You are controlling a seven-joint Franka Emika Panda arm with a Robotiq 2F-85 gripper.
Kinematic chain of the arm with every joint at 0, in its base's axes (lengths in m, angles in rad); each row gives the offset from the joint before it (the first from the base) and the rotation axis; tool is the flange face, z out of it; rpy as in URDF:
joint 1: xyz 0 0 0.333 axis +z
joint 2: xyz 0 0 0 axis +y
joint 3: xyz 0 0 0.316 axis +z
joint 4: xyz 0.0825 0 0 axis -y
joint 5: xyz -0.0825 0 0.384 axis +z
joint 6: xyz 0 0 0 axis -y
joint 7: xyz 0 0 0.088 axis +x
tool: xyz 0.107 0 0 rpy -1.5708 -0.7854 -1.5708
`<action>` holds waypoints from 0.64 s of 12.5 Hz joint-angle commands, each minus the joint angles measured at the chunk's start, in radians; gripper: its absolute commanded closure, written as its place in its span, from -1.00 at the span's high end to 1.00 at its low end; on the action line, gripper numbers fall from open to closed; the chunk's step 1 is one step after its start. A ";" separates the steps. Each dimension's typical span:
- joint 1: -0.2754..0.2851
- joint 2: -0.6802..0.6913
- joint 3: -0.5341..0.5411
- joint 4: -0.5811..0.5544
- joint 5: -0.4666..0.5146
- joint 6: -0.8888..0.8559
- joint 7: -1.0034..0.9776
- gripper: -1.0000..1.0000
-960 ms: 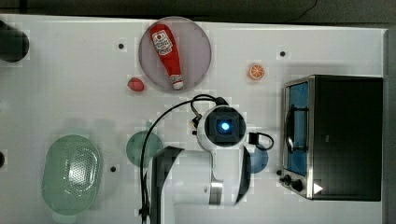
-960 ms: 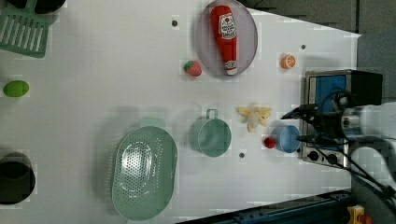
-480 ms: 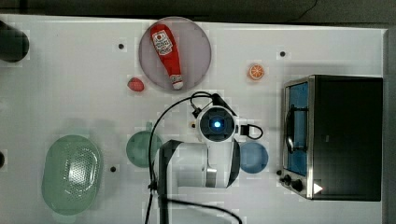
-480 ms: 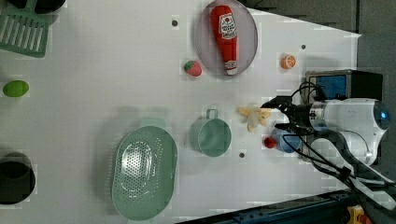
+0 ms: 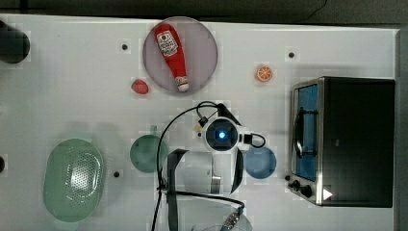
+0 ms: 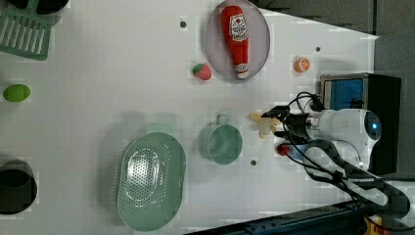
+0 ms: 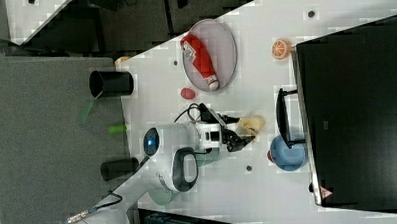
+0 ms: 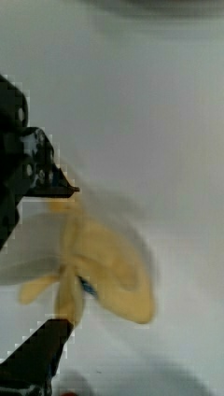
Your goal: Pick banana from table and place on oven.
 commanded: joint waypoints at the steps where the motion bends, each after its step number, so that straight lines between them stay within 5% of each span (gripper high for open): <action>1: 0.010 0.018 -0.009 0.006 -0.004 0.029 0.038 0.18; 4: 0.013 0.015 -0.008 0.007 -0.004 0.048 0.038 -0.48; 8: 0.015 -0.071 -0.007 0.037 -0.004 0.035 0.043 -0.48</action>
